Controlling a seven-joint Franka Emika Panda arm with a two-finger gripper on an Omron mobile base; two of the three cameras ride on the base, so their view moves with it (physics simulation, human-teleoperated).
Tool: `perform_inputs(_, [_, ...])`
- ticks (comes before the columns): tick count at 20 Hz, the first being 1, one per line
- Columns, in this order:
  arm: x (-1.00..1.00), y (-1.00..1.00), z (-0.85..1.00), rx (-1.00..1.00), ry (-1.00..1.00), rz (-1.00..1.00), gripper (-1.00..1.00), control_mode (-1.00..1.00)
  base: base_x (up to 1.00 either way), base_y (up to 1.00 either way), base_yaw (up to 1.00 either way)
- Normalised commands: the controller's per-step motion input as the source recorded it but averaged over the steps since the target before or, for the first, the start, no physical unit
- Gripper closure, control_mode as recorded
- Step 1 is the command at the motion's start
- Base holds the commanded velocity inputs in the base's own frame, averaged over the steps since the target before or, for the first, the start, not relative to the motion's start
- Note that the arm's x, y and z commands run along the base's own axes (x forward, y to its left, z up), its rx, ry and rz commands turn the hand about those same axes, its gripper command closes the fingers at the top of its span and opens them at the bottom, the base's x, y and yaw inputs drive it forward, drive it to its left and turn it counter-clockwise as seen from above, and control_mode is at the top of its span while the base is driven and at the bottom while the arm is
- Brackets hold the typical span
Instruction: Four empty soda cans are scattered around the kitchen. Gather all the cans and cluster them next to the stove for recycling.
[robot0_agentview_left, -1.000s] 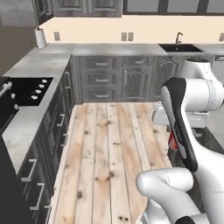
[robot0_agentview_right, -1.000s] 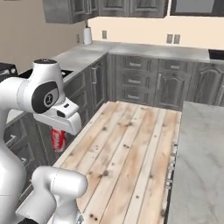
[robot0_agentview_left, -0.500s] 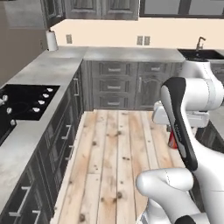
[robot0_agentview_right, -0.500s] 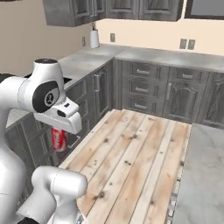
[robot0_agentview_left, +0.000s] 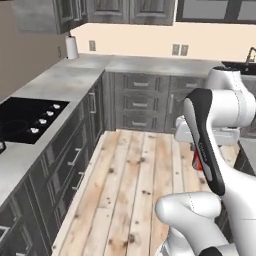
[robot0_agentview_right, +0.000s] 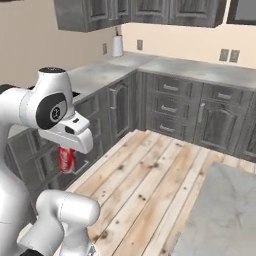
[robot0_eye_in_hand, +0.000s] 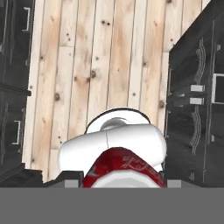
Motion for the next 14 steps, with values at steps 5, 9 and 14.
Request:
perform_inputs(5, [0.00,0.00,0.00,0.00,0.00,0.00,1.00,1.00,0.58,-0.54,0.31])
perform_inputs(9, [0.00,0.00,0.00,0.00,0.00,0.00,1.00,1.00,0.79,-0.20,0.28])
perform_inputs(14, [0.00,0.00,0.00,0.00,0.00,0.00,1.00,1.00,0.94,-0.22,0.20])
